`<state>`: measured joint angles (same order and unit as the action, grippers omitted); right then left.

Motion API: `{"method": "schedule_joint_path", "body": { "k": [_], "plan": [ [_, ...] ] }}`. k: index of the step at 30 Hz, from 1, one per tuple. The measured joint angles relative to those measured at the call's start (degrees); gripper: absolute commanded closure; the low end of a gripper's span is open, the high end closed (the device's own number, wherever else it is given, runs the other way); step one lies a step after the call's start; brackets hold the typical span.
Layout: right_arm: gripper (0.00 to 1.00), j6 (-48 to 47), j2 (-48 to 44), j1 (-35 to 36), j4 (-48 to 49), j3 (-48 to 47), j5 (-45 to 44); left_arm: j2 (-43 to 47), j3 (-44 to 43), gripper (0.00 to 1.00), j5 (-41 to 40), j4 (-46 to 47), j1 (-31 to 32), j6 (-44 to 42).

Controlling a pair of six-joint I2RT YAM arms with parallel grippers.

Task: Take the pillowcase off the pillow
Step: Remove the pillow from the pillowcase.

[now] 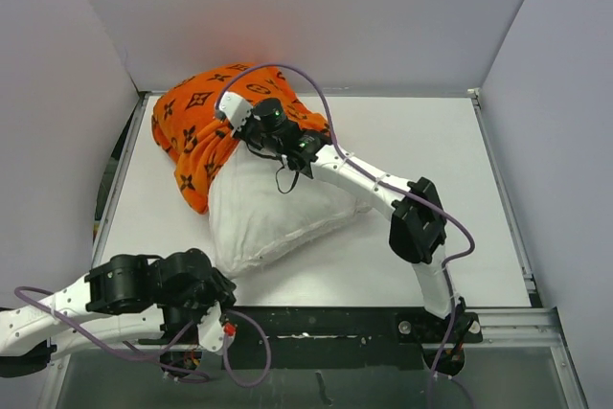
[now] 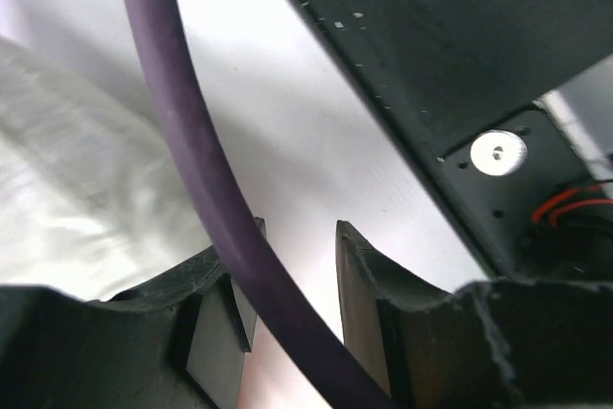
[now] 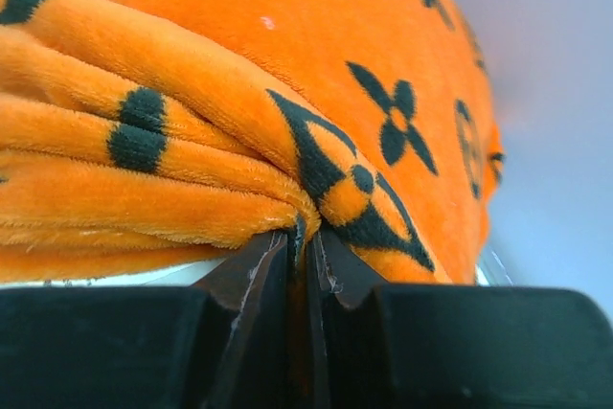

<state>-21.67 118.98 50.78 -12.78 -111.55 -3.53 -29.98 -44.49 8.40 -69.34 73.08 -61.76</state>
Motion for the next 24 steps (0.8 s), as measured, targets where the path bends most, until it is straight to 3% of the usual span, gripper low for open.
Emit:
{"method": "schedule_joint_path", "body": {
  "k": [6, 7, 8, 9, 10, 11, 14, 18, 24],
  "plan": [
    [1.00, 5.8, 0.5, -6.6, 8.2, 0.6, -10.3, 0.9, -4.1, 1.00, 2.5, -7.2, 0.3, 1.9],
    [1.00, 7.3, -0.2, -8.4, 9.8, 2.1, -10.8, 1.2, -4.4, 0.86, 2.2, -7.5, 0.3, 2.5],
    [1.00, 8.0, -0.9, -9.6, 10.6, 3.3, -10.9, 1.6, -4.5, 0.55, 1.7, -7.3, 0.3, 2.7],
    [1.00, 8.8, -2.2, -10.8, 11.6, 5.5, -10.9, 2.3, -4.5, 0.30, 0.5, -7.0, 0.3, 2.8],
    [1.00, 9.2, -3.5, -11.5, 12.3, 7.6, -11.0, 3.0, -4.4, 0.12, -0.6, -6.4, 0.3, 2.6],
    [1.00, 9.5, -4.8, -12.2, 13.1, 10.0, -11.0, 4.0, -4.1, 0.03, -2.2, -4.8, 0.3, 2.1],
    [1.00, 11.0, -9.1, -12.0, 15.1, 16.4, -10.7, 7.6, 0.2, 0.02, -6.9, 3.7, 0.3, -0.8],
    [1.00, 15.1, -13.1, -9.7, 16.8, 22.1, -7.8, 10.6, 12.8, 0.02, -13.0, 22.9, 0.3, -9.1],
    [1.00, 18.9, -14.5, -6.2, 16.7, 23.9, -3.1, -1.5, 18.4, 0.02, -15.3, 46.7, -1.7, -15.6]
  ]
}}
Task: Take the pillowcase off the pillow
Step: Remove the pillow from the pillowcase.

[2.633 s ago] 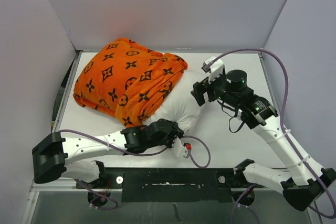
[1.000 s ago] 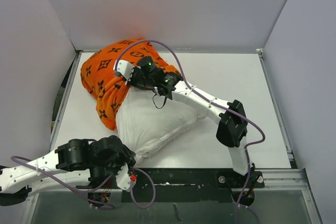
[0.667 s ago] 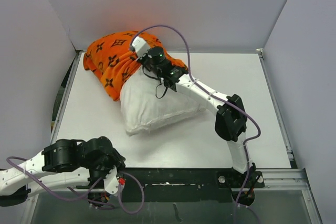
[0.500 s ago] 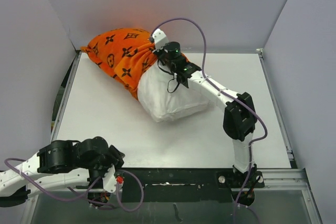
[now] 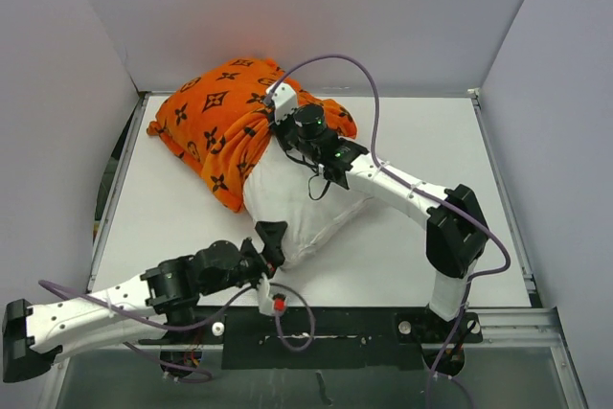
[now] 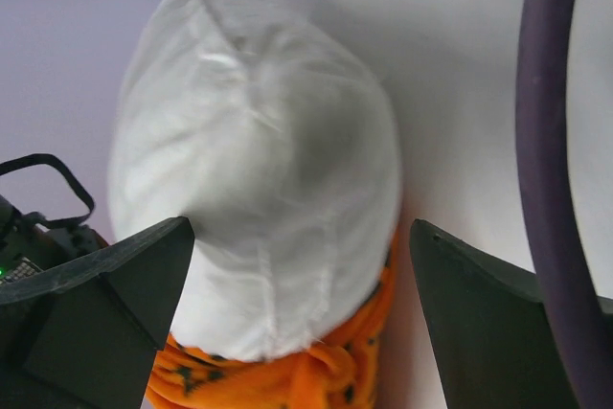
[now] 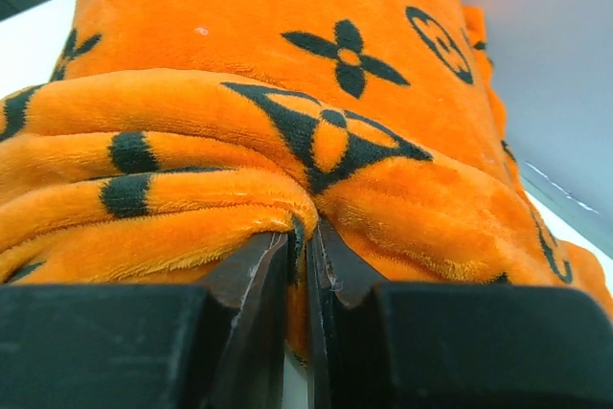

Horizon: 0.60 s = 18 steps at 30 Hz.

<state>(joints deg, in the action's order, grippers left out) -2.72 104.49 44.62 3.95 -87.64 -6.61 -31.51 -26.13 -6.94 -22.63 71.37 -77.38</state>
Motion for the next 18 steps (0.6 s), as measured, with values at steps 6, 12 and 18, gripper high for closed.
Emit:
{"method": "schedule_joint_path", "body": {
  "k": [6, 12, 18],
  "plan": [
    [1.00, 0.8, -0.8, 1.8, -1.8, 0.0, 2.2, -10.3, 0.2, 0.02, 4.3, 17.8, -12.1, -1.8],
    [1.00, 1.6, -2.0, 2.4, -4.2, 0.0, 3.0, -16.8, -2.7, 0.02, 10.6, 14.8, -16.4, -0.9],
    [1.00, 2.0, -2.1, 4.4, -6.0, 0.0, 3.4, -27.6, -4.9, 1.00, 13.4, 15.1, -19.6, -4.7]
  ]
}}
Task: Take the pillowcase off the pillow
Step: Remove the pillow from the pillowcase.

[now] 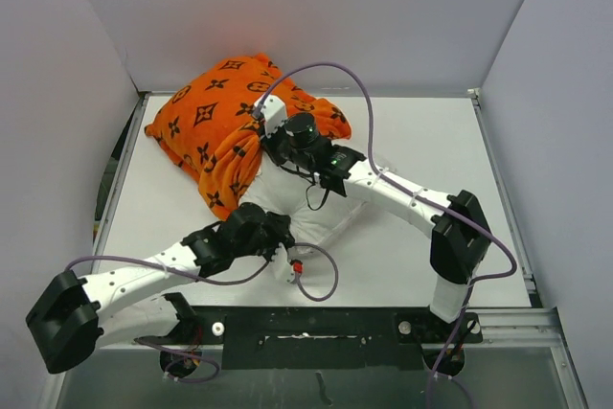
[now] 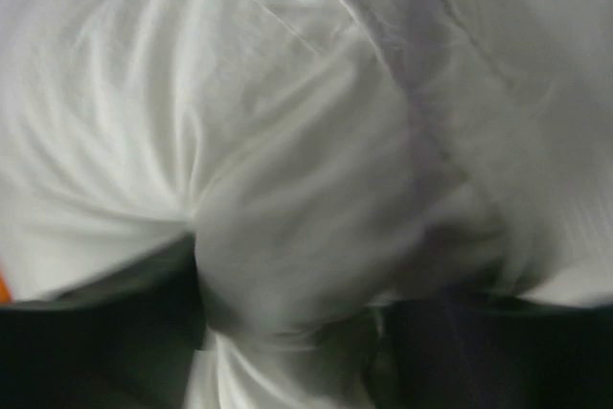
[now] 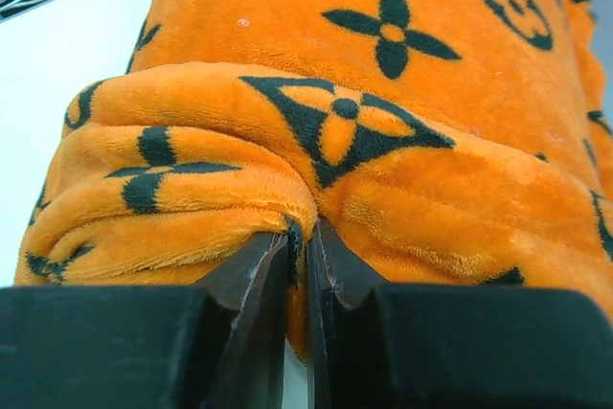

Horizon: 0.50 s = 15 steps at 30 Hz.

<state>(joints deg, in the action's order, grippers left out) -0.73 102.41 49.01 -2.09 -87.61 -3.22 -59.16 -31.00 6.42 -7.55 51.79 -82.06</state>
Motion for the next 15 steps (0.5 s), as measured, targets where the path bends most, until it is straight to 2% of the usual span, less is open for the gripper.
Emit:
{"method": "schedule_joint_path", "body": {
  "k": [3, 6, 12, 15],
  "plan": [
    [1.00, 0.5, 0.0, 0.9, -1.0, 0.0, 0.9, -3.7, -1.6, 1.00, 0.9, -0.1, -1.3, -1.6],
    [1.00, 1.0, -0.4, 0.4, -1.2, 0.5, 1.4, -3.7, -2.3, 1.00, 2.3, -1.2, -1.7, -1.6],
    [1.00, 2.4, -1.4, -4.3, -2.1, 0.6, 5.8, 8.1, -3.5, 1.00, 9.1, -11.9, -2.5, -1.9],
    [1.00, 2.7, -2.3, -7.2, -2.6, 1.4, 7.9, 12.3, -8.0, 1.00, 11.4, -21.0, -3.2, 0.2]
  ]
}}
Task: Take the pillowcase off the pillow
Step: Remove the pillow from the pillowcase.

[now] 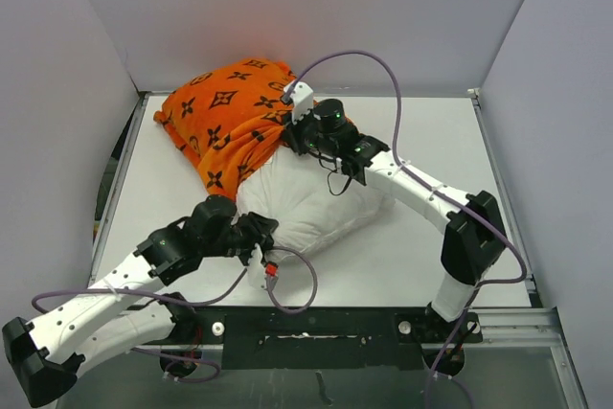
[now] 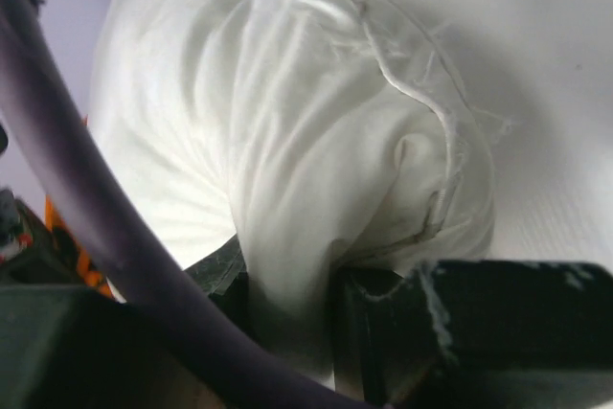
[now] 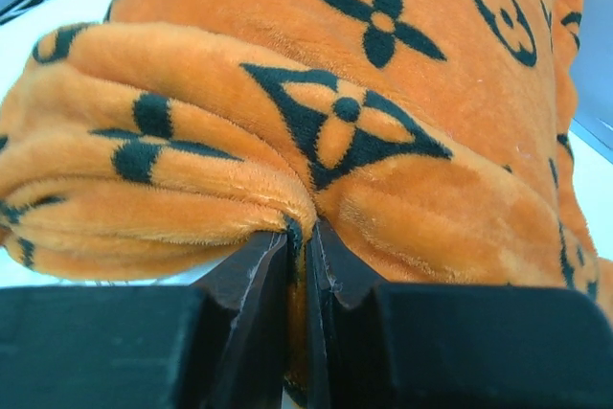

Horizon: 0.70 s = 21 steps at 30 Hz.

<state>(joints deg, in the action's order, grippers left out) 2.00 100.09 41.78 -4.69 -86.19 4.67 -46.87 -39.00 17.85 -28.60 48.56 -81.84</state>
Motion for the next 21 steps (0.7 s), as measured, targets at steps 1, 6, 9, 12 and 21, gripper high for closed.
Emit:
{"method": "schedule_joint_path", "body": {
  "k": [1, 6, 9, 12, 21],
  "plan": [
    [1.00, 0.0, -0.8, -0.7, 0.0, 0.9, 0.3, 0.4, -2.3, 1.00, 0.7, -3.4, -0.2, 1.3],
    [1.00, 0.3, -11.2, -2.7, 1.1, 12.0, 0.2, 0.6, -9.6, 1.00, 5.3, -14.2, -1.2, 8.7],
    [1.00, 1.0, -19.4, -2.1, 1.0, 19.1, -0.9, 0.6, -12.2, 1.00, 9.3, -19.3, -3.0, 12.4],
    [0.97, 1.7, -27.8, 1.4, 0.5, 26.0, -5.2, 0.5, -14.6, 1.00, 13.1, -24.2, -4.9, 15.1],
    [0.24, 3.9, -42.7, -0.7, -1.8, 38.6, -7.3, -2.4, -18.7, 1.00, 19.1, -34.2, -8.7, 15.3]
  ]
}}
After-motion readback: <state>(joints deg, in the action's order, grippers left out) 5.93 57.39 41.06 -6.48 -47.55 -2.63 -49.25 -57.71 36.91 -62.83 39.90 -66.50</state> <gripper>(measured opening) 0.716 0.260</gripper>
